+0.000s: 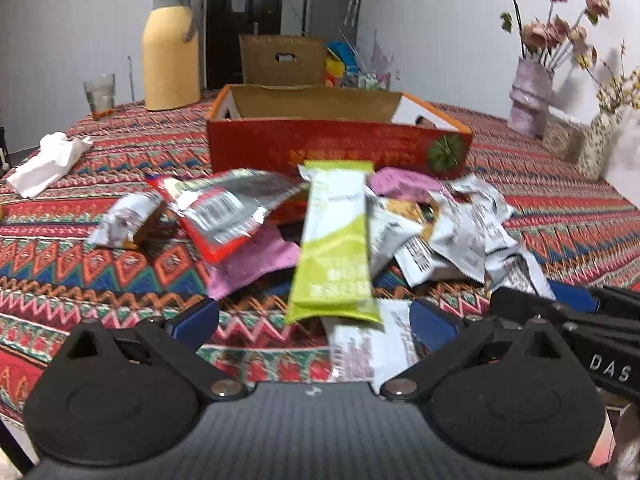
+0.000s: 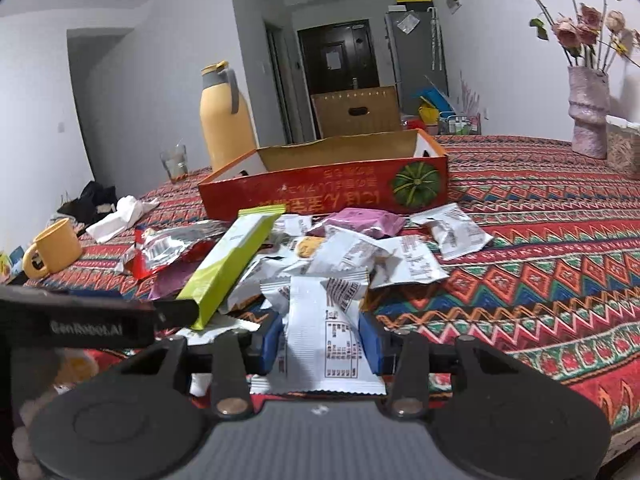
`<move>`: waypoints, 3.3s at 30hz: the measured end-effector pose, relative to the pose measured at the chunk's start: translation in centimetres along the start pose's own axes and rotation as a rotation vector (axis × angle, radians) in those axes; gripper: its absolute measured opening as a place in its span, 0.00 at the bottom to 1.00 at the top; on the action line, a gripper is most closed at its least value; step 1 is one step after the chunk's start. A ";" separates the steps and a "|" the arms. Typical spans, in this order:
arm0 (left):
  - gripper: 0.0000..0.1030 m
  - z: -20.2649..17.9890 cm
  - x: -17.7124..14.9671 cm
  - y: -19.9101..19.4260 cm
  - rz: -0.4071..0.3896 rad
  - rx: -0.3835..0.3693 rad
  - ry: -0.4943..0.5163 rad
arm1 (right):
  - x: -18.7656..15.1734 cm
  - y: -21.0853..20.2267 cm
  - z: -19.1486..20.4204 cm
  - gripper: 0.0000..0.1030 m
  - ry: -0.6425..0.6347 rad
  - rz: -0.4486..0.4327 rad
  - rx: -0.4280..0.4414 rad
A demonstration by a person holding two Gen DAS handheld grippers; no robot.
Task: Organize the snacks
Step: 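Grasp a white snack packet with the left tool, then carry both white packets over the open cardboard box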
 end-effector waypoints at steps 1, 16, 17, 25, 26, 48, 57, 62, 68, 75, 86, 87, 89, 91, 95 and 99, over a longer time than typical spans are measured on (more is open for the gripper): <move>1.00 -0.3 -0.1 0.2 0.007 0.002 0.005 | -0.1 -0.1 -0.3 0.40 0.006 -0.002 0.000; 0.77 -2.6 -1.8 1.4 0.050 0.066 0.034 | -1.7 -0.2 -2.7 0.40 0.062 -0.021 0.034; 0.70 -2.7 -1.8 1.3 0.048 0.066 0.032 | -1.7 -0.2 -2.8 0.40 0.064 -0.021 0.038; 0.42 -2.8 -1.9 0.4 0.042 0.041 0.025 | -2.1 -0.8 -2.7 0.40 0.065 -0.035 0.054; 0.42 -2.8 -2.0 0.3 0.042 0.038 0.022 | -2.2 -1.0 -2.7 0.40 0.065 -0.038 0.053; 0.41 -1.8 -0.3 -2.8 -0.082 0.025 0.016 | -1.5 -2.2 -1.7 0.40 0.039 -0.058 0.022; 0.41 0.7 0.2 -2.3 -0.083 0.091 -0.009 | -1.5 -1.3 -1.4 0.41 0.033 -0.033 0.019; 0.41 1.0 1.2 -3.3 -0.135 0.091 -0.005 | -1.4 -0.9 -1.2 0.41 0.030 -0.025 0.013; 0.41 1.1 3.3 -3.4 -0.189 0.096 -0.006 | -0.6 -0.2 -1.1 0.41 0.021 -0.032 0.003; 0.41 2.1 5.2 -2.8 -0.215 0.109 -0.024 | 1.2 0.8 -1.0 0.41 0.008 -0.053 -0.008; 0.41 4.1 8.3 -2.3 -0.249 0.128 -0.055 | 4.4 3.5 -1.5 0.41 0.011 -0.070 -0.032; 0.41 4.0 8.8 -2.2 -0.250 0.120 -0.056 | 4.7 3.7 -1.5 0.41 0.011 -0.071 -0.033; 0.41 3.6 9.8 -1.9 -0.252 0.104 -0.056 | 5.5 4.2 -1.6 0.41 0.012 -0.071 -0.038; 0.41 3.0 10.8 -1.7 -0.270 0.089 -0.047 | 6.4 4.6 -1.7 0.41 0.009 -0.076 -0.040; 0.41 1.6 12.7 -0.8 -0.283 0.055 -0.044 | 8.3 5.4 -2.1 0.41 0.006 -0.101 -0.045; 0.41 0.1 14.4 0.3 -0.294 0.031 -0.043 | 10.4 6.6 -2.8 0.41 -0.003 -0.123 -0.052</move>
Point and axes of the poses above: each gripper's, at about its wrist camera, not at the fingertips, and y roughly the way its jaws point, z to its left, x to its top, the point moved 4 cm from there along y, roughly the way its jaws point, and after that the axes turned 11 degrees about -y, right-handed, at the moved point
